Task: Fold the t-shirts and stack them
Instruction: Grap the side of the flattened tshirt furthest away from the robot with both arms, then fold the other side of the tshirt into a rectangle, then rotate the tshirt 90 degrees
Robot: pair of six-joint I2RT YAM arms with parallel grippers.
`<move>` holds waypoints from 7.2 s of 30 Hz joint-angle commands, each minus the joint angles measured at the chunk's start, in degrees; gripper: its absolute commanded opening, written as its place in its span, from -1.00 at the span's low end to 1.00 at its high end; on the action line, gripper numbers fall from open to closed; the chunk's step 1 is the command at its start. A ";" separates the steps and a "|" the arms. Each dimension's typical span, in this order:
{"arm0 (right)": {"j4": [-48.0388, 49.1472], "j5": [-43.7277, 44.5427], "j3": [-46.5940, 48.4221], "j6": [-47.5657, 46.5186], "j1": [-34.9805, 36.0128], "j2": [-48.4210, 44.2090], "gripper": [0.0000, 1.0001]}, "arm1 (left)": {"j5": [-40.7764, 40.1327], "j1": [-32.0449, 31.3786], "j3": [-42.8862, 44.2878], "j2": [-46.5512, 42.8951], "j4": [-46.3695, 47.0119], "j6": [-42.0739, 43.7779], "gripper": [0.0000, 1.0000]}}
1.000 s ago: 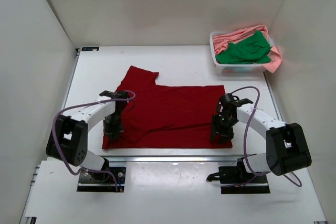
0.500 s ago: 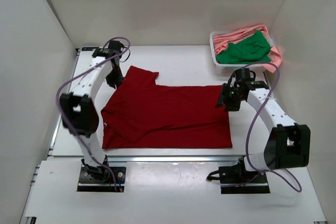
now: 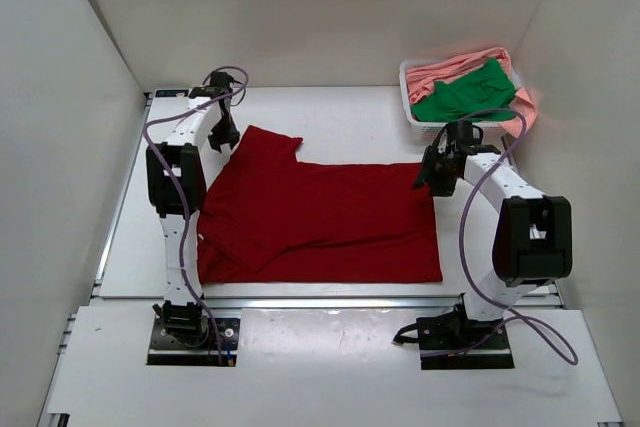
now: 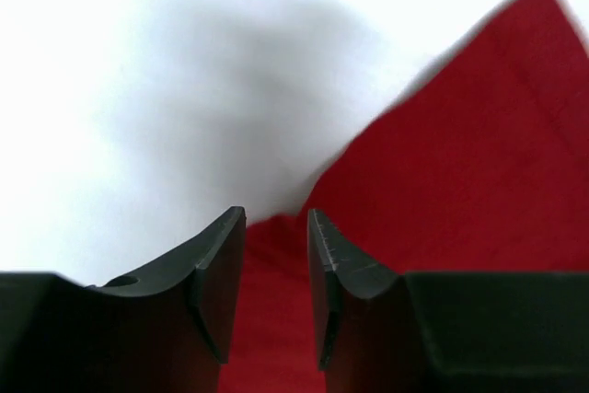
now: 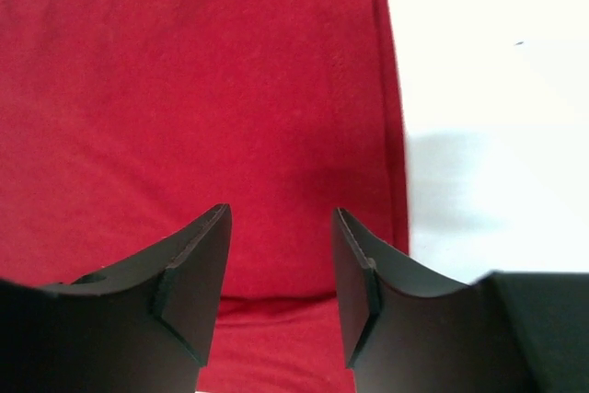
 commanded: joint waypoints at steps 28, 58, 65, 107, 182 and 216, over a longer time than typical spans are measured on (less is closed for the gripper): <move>9.22 12.08 18.40 5.11 0.64 21.36 -0.08 | 16.16 -1.76 -3.75 3.05 8.58 0.19 -1.00; -1.24 17.45 28.86 4.86 1.87 29.55 -0.99 | 20.30 0.27 -10.18 -1.87 11.92 -0.43 -1.00; 0.35 14.30 30.97 -0.59 1.08 27.88 -1.00 | 18.98 1.41 -9.12 -6.52 10.96 -0.16 -1.00; 12.47 1.10 -18.68 -7.63 -4.72 -13.16 -1.00 | 12.39 0.53 -67.48 -61.47 11.31 -2.18 -1.00; 7.56 -4.10 -17.12 -5.96 7.67 -10.64 -0.32 | 6.24 -10.19 -60.02 -34.78 9.63 -19.23 -0.25; 15.04 -6.03 -5.42 2.66 40.82 -6.48 -0.32 | 32.96 -8.53 24.75 5.10 9.73 -11.68 -0.30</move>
